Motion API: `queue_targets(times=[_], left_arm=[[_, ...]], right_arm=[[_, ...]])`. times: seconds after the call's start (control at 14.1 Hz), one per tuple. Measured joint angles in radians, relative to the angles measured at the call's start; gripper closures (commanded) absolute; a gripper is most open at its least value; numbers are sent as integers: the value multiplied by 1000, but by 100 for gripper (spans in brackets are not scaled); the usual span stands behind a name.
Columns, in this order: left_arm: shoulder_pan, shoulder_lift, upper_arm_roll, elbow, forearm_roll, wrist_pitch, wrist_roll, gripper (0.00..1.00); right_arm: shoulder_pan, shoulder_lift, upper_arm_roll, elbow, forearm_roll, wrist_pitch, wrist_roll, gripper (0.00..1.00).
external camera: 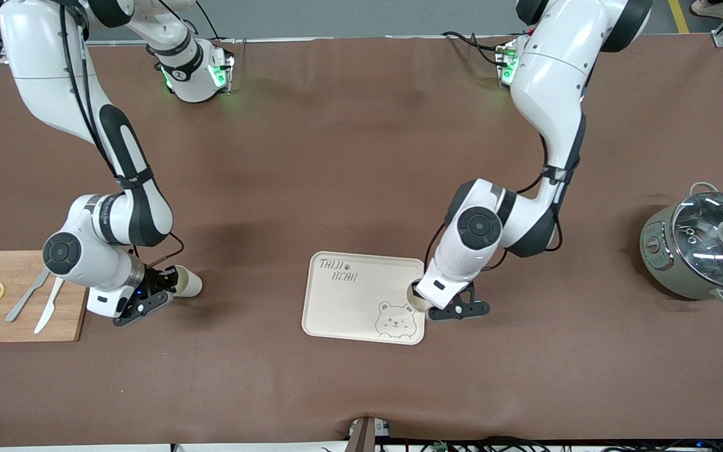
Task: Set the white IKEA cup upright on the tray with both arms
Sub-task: 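Carry the cup with the left gripper onto the tray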
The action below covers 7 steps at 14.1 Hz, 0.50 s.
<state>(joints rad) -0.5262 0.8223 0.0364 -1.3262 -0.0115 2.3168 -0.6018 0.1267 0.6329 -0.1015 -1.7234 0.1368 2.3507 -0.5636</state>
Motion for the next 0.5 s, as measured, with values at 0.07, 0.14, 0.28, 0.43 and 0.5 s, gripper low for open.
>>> queue_targets(times=[0.07,0.14,0.28,0.43,0.5], left_arm=[[-23,15,18,11,0,1,-7,100],[-40,27,28,19,0,1,-10,100],[-57,40,33,29,0,2,-23,100],[-69,48,33,33,0,2,-41,100],[-74,51,33,33,0,2,-48,100]], right_arm=[[0,-4,2,3,8,-10,0,100],[0,-5,2,5,10,-10,0,100],[0,-4,2,6,13,-7,0,100],[0,-4,2,34,23,-40,4,100],[0,-5,2,72,47,-98,15,100]])
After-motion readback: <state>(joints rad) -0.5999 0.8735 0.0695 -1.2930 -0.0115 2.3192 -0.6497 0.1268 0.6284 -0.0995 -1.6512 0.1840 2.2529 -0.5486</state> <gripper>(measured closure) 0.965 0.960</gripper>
